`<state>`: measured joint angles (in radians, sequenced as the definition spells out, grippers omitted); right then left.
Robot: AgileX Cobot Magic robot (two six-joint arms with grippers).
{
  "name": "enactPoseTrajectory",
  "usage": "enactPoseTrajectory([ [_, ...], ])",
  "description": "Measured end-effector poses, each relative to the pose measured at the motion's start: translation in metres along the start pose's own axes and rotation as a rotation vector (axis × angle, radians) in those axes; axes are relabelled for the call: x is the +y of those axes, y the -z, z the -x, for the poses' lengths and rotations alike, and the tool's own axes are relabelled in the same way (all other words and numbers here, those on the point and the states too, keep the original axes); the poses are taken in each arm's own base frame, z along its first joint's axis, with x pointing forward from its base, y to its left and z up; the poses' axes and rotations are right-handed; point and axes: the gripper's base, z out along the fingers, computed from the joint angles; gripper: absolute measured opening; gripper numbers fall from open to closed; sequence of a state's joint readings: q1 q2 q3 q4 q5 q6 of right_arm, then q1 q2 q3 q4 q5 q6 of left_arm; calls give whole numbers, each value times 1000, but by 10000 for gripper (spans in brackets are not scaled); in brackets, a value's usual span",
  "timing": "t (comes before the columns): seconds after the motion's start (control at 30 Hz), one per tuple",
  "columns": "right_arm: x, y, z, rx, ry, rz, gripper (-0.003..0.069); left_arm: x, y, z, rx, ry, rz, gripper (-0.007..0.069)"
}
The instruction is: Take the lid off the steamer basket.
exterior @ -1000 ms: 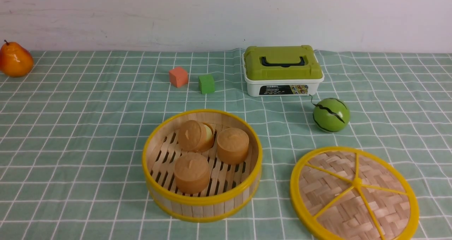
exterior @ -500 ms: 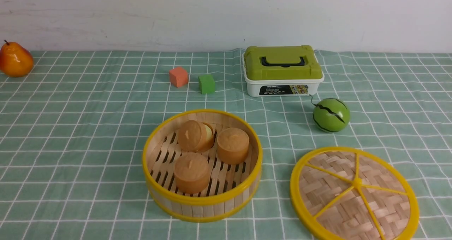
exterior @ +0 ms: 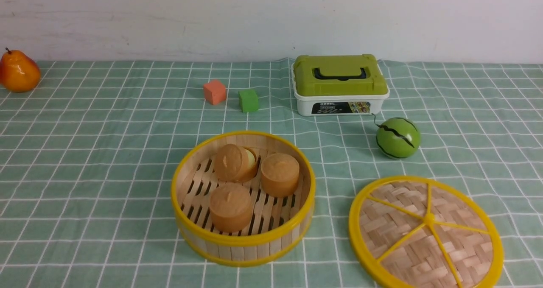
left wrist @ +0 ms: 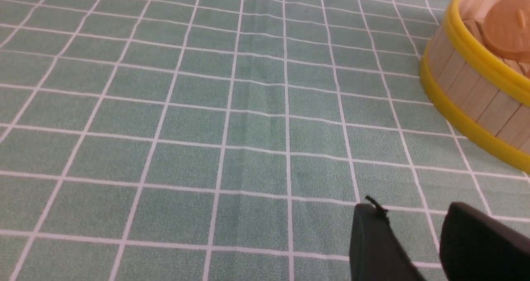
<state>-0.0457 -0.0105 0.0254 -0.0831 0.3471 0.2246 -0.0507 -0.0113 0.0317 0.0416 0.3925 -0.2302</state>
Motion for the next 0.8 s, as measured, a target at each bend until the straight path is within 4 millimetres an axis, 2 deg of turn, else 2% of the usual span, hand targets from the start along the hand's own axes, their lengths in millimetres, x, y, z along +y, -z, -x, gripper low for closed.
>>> enactPoseTrajectory([
  [0.8, 2, 1, -1, 34, 25, 38, 0, 0, 0, 0, 0, 0, 0, 239],
])
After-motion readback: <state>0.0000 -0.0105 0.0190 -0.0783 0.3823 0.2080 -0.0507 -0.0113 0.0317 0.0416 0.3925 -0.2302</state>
